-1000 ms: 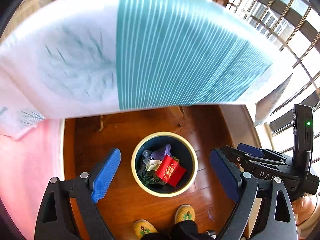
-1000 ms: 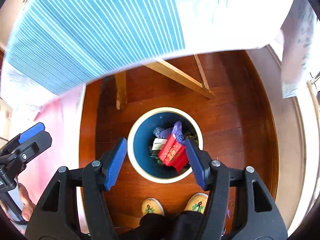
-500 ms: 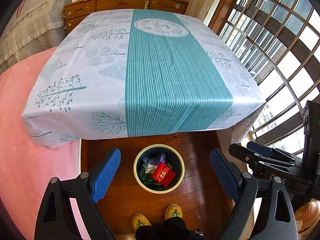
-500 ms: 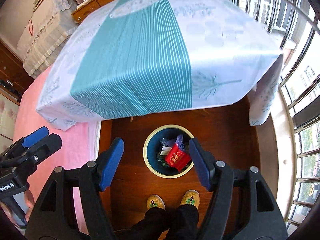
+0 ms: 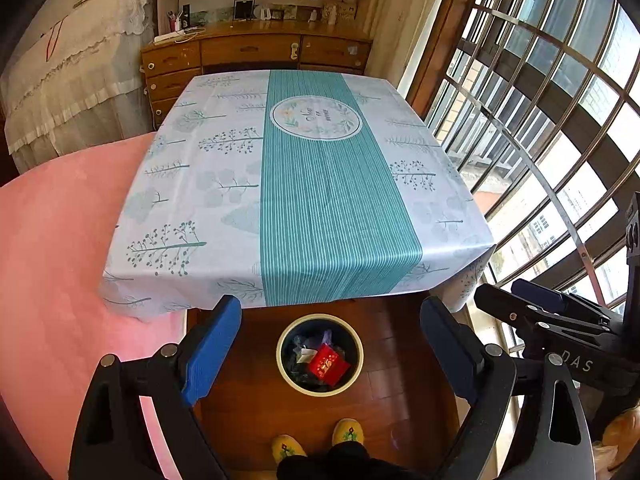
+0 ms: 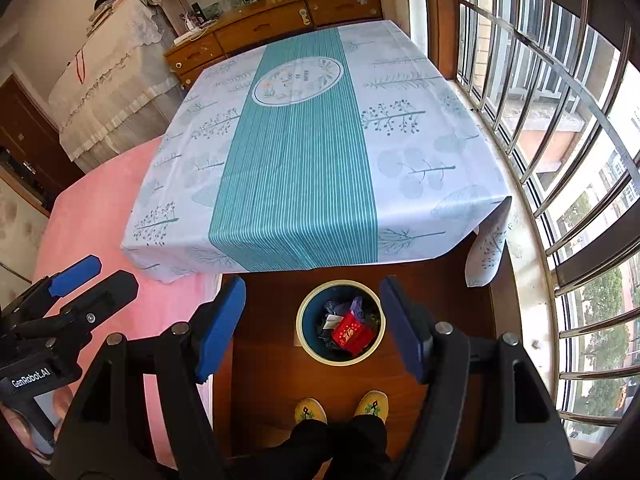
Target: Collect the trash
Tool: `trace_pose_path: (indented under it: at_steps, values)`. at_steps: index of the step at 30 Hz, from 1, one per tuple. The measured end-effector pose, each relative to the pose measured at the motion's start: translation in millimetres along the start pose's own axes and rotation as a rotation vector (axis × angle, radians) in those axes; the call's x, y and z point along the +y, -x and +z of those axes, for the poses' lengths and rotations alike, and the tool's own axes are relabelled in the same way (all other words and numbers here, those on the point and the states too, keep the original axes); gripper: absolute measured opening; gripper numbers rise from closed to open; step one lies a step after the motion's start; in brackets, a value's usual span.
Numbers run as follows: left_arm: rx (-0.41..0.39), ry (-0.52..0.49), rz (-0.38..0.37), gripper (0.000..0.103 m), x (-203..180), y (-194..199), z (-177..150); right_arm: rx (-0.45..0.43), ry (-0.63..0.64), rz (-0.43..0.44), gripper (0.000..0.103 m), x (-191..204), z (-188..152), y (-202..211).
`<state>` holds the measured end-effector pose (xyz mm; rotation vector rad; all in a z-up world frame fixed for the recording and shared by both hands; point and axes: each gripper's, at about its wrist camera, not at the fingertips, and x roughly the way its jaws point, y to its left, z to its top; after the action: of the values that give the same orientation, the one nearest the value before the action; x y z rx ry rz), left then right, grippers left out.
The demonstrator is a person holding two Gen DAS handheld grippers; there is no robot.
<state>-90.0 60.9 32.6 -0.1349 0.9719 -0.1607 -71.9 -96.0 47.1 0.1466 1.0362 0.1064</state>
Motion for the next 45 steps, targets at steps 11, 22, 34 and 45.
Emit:
trace_pose_path:
  at_steps: [11,22,34,45]
  values:
    - [-0.059,0.033,0.08,0.092,-7.5,50.2,9.9,-0.085,0.107,-0.004,0.067,26.2,10.9,59.8]
    - [-0.049,0.025,0.099,0.092,-11.6,50.7,-1.1,-0.095,0.134,0.002,0.067,28.4,11.3,60.0]
    - [-0.041,0.022,0.102,0.092,-11.3,39.9,1.1,-0.094,0.145,0.002,0.067,23.2,10.4,44.1]
    - [-0.036,0.022,0.104,0.092,-9.1,34.7,2.3,-0.094,0.153,-0.002,0.067,22.8,9.6,42.3]
